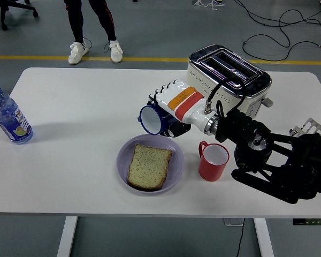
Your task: Pick up the cup,pour liquid into bread,place the cup on the desk
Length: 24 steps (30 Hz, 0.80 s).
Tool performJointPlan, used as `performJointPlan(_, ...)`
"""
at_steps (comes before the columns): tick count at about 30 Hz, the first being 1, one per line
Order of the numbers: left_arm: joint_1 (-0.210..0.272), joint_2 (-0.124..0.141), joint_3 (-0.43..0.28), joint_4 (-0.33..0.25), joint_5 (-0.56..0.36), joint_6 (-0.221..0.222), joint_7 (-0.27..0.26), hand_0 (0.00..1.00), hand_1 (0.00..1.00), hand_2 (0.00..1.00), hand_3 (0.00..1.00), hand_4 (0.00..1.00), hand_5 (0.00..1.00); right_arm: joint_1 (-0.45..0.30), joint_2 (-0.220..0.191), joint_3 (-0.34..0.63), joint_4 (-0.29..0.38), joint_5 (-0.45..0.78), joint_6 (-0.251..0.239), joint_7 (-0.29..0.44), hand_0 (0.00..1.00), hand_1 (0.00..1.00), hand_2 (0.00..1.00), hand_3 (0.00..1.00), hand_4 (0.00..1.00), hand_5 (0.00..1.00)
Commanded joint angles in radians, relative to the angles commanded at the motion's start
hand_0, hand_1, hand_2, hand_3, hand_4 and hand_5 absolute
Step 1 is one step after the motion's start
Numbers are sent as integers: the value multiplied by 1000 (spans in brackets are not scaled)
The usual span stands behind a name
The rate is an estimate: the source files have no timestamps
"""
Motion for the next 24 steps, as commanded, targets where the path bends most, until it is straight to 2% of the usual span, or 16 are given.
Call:
performJointPlan(4, -4, 1, -3, 0, 3, 0, 1, 676, 718, 744, 669, 437, 934, -34, -20, 87, 38, 169, 153, -11, 356, 329, 520, 539, 587, 2)
performJointPlan(10, -6, 0, -13, 0, 11, -1, 1, 676, 718, 744, 668, 440, 938, -80, -47, 231, 74, 422, 402, -145, 345, 352, 529, 551, 601, 2)
performJointPlan(13, -7, 0, -11, 0, 12, -1, 1, 676, 718, 744, 668, 440, 938, -106, -58, 279, 93, 545, 508, -213, 345, 352, 529, 551, 601, 2)
performJointPlan(14, -7, 0, -9, 0, 10, -1, 1, 676, 718, 744, 668, 440, 938, -111, -60, 287, 97, 591, 529, -226, 345, 352, 529, 551, 601, 2)
performJointPlan(15, -7, 0, -10, 0, 11, -1, 1, 677, 718, 744, 668, 438, 937, -123, -64, 306, 109, 630, 547, -244, 399, 365, 531, 556, 611, 34)
performJointPlan(18, -6, -1, -13, 0, 13, -1, 1, 677, 718, 744, 668, 438, 937, -145, -71, 344, 133, 753, 557, -266, 399, 365, 531, 556, 611, 34)
performJointPlan(20, -4, -1, -15, 0, 15, -1, 0, 677, 718, 744, 668, 438, 937, -166, -80, 382, 162, 844, 541, -268, 399, 365, 531, 556, 611, 34)
performJointPlan(21, -4, -1, -19, 0, 19, -1, 1, 676, 718, 744, 667, 437, 938, -175, -85, 401, 176, 883, 529, -267, 446, 388, 533, 558, 614, 66)
performJointPlan(24, -3, -1, -31, 0, 31, -1, 3, 676, 718, 744, 667, 437, 938, -195, -94, 450, 210, 948, 492, -262, 446, 388, 533, 558, 614, 66)
